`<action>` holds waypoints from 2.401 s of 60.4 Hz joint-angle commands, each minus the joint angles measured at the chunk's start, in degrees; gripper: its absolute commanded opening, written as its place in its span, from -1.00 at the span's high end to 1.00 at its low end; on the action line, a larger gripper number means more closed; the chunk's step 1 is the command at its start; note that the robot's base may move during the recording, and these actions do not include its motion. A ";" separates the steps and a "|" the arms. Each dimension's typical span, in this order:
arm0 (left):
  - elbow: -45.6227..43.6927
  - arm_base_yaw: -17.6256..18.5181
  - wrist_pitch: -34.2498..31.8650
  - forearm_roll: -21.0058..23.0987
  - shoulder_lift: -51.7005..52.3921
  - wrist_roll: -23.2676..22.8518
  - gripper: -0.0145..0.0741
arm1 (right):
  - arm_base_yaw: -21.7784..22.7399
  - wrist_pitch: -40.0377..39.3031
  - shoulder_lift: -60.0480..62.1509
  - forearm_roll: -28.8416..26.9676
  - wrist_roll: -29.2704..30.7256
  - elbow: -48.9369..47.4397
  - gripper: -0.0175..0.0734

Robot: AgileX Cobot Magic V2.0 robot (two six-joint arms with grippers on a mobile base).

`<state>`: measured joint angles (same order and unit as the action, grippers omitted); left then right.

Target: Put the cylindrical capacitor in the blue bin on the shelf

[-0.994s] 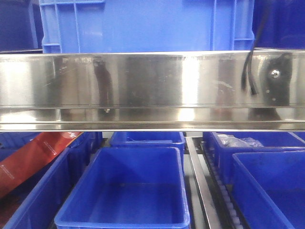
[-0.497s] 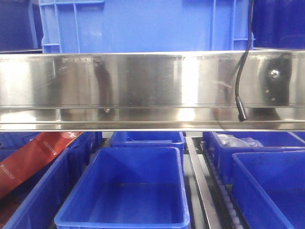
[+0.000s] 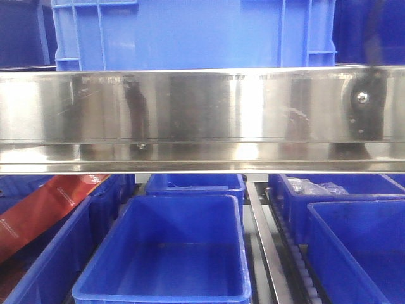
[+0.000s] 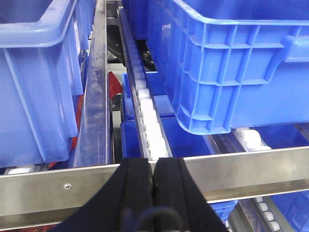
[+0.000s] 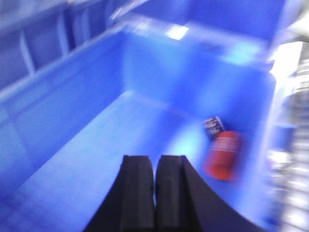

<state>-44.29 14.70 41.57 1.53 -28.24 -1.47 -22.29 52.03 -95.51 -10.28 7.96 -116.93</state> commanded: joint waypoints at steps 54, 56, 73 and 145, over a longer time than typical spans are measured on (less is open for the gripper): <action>0.06 -0.24 -5.32 0.49 0.24 -0.24 0.92 | 4.04 -29.94 61.01 3.93 0.11 76.05 0.98; 0.06 -0.24 -5.32 0.49 0.24 -0.24 0.92 | 4.04 -30.47 63.17 3.93 0.11 77.95 0.98; 0.06 -0.24 -5.32 0.49 0.24 -0.24 0.92 | 4.04 -37.59 76.19 3.56 0.11 88.36 0.98; 16.90 -8.65 -18.69 -2.87 16.29 -0.24 0.92 | 4.04 -37.45 76.99 3.56 0.11 89.09 0.98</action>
<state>-31.84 8.00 28.07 -1.26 -15.62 -1.47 -18.45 15.84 -18.96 -6.80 7.96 -28.00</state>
